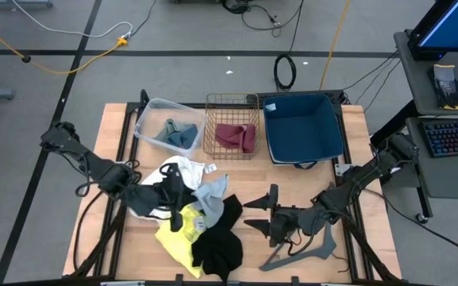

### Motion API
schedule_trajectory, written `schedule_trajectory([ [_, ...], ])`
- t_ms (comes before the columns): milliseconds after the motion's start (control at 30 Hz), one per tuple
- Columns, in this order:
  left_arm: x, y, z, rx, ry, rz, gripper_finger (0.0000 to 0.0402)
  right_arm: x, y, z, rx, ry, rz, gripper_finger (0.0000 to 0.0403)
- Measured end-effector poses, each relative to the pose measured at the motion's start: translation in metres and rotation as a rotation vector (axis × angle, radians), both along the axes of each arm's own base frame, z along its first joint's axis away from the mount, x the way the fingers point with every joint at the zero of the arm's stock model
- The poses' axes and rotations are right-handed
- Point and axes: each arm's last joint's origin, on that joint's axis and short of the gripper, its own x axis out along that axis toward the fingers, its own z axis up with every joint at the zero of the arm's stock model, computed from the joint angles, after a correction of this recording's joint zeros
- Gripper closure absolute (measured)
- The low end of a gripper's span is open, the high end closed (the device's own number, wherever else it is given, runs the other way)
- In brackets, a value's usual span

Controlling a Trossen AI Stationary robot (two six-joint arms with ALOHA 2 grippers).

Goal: Pick & Place Cloths
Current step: Put the gray underwear into the mesh basket

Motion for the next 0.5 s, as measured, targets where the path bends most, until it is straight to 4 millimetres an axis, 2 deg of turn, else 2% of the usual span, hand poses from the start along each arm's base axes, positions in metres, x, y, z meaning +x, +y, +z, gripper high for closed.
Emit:
schedule_trajectory([
  [333, 0.029, 0.013, -0.006, 0.050, -0.008, -0.095, 0.0402, 0.012, -0.018, 0.008, -0.039, -0.065, -0.049, 0.0123],
  [500, 0.041, 0.019, -0.014, 0.064, 0.017, -0.116, 0.0402, 0.019, -0.027, 0.008, 0.014, -0.063, 0.016, 0.0116],
])
